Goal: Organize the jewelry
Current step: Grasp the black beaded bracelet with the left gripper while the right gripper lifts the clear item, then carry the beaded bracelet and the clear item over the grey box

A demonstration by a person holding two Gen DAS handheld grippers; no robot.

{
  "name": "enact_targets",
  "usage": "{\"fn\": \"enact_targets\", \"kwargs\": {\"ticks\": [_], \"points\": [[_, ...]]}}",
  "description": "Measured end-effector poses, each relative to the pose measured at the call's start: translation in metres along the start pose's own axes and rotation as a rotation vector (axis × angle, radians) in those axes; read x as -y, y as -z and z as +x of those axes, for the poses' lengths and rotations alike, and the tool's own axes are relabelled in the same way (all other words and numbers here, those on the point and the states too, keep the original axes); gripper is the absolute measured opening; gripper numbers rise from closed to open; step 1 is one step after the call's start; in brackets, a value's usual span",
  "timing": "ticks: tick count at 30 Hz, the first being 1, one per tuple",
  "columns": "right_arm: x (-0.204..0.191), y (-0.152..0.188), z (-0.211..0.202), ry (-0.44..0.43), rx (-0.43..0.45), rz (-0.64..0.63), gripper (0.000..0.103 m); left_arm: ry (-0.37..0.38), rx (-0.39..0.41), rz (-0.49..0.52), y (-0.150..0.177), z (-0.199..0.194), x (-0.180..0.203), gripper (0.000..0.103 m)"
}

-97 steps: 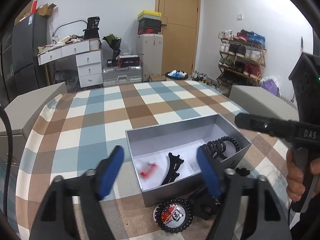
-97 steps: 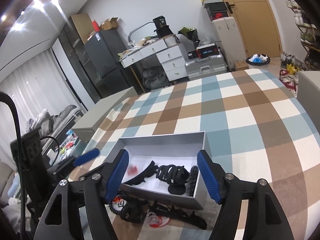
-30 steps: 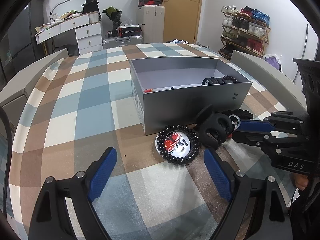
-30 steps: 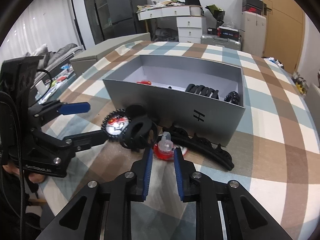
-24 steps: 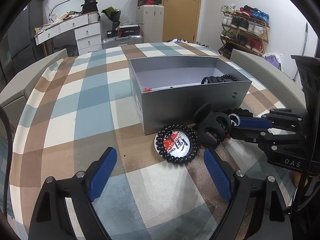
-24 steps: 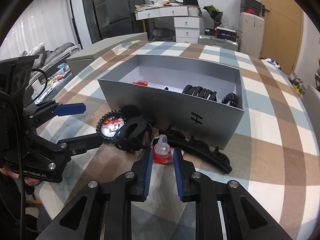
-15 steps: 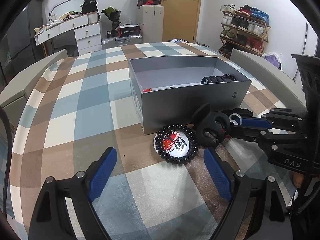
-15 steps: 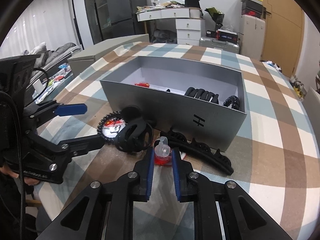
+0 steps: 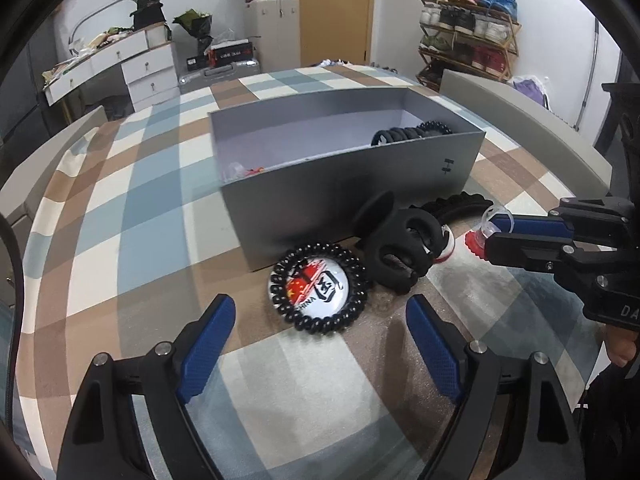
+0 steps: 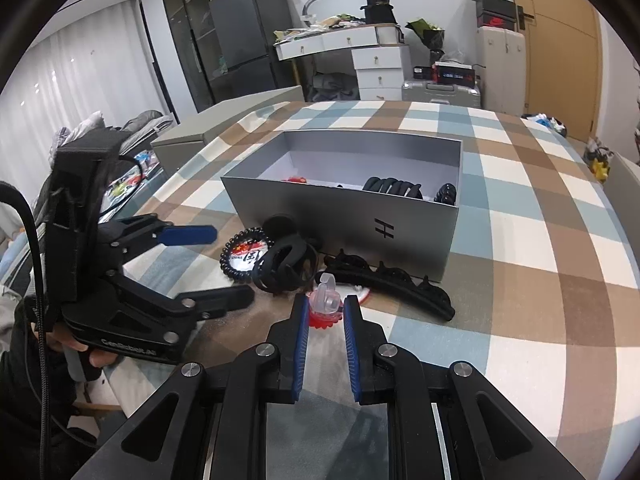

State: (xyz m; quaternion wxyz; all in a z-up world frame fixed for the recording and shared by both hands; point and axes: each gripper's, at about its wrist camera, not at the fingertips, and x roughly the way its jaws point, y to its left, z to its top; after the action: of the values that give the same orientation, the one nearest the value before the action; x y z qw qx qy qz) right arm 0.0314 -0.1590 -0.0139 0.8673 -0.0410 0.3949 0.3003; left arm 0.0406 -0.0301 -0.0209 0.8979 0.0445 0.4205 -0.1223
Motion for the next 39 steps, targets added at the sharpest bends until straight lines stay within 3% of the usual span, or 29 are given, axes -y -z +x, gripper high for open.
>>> {"fn": "enact_targets", "kwargs": {"ticks": [1, 10, 19, 31, 39], "points": [[0.000, 0.001, -0.001, -0.002, 0.000, 0.000, 0.016, 0.004, -0.016, 0.001, 0.000, 0.003, 0.000, 0.070], [0.001, 0.000, -0.005, -0.012, 0.011, 0.003, 0.016, -0.005, -0.009, 0.013, 0.001, -0.001, 0.003, 0.043], [0.001, -0.001, -0.005, -0.009, 0.011, 0.004, 0.016, -0.015, 0.011, 0.036, 0.009, -0.011, 0.006, 0.034], [0.004, -0.002, -0.008, -0.010, 0.029, 0.014, 0.016, -0.016, 0.080, 0.004, 0.005, -0.024, 0.000, 0.034], [0.007, -0.008, -0.023, -0.024, 0.099, 0.037, 0.016, -0.013, 0.159, -0.022, -0.004, -0.042, -0.003, 0.034]]}}
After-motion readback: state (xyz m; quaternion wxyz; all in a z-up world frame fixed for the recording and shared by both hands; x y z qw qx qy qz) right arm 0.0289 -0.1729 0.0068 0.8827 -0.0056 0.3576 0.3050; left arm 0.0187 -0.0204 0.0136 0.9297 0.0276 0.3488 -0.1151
